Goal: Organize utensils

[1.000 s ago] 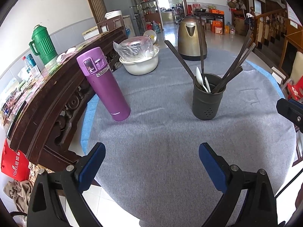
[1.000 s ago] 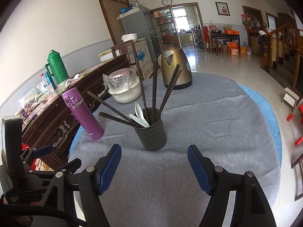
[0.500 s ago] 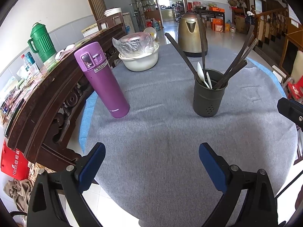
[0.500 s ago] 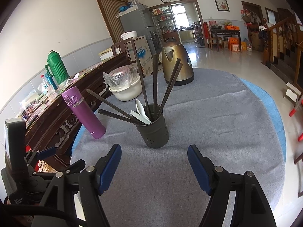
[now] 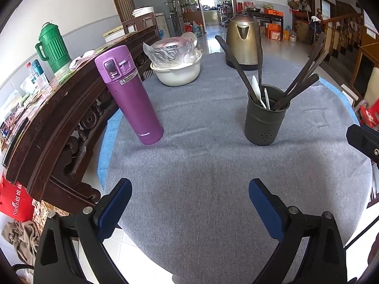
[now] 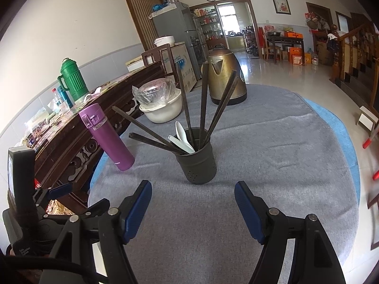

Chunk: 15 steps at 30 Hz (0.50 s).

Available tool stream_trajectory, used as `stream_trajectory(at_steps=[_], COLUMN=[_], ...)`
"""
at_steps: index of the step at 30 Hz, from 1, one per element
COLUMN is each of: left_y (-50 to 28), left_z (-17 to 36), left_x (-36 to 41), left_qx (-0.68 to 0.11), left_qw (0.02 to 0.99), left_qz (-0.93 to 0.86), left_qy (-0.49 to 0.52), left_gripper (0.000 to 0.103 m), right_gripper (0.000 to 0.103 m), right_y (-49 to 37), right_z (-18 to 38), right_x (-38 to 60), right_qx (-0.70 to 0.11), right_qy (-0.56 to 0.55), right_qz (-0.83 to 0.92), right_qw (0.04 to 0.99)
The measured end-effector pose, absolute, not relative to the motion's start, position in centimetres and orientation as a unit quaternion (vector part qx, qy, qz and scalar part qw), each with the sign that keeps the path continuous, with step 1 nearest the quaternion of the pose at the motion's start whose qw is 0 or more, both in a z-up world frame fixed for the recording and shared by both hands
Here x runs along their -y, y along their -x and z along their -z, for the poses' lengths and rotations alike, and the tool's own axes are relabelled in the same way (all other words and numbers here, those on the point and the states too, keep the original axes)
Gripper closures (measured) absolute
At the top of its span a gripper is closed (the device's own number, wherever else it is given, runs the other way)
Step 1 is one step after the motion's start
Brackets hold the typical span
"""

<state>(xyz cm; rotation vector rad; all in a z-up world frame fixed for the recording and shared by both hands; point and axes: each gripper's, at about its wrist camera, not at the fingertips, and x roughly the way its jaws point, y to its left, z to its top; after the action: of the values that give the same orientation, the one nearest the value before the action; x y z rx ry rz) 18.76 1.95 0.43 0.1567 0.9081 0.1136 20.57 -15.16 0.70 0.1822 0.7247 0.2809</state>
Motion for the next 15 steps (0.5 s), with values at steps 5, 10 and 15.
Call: stream_trajectory(at_steps=[5,10,15], left_y=[-18.7,-18.5,-18.3], left_z=[-0.4,-0.2,-0.2], left_x=[-2.3,-2.8,-3.3], left_qx=[-0.438,-0.438,-0.436], left_qw=[0.895,0.895,0.897], left_qz=[-0.055,-0.055,-0.054], left_qy=[-0.07,-0.064,-0.056], left_gripper=[0.004,0.004,0.004], right_gripper=[0.027,0.027,0.027], right_y=[-20.5,-20.3,-20.1], right_z=[-0.8,-0.9,-1.2], right_x=[14.7,14.0,13.2], right_qx=[-0.354,-0.353,-0.351], right_qy=[-0.085,-0.079,-0.07], right_qz=[-0.137,-0.139,-0.14], right_qw=[0.921,0.922,0.923])
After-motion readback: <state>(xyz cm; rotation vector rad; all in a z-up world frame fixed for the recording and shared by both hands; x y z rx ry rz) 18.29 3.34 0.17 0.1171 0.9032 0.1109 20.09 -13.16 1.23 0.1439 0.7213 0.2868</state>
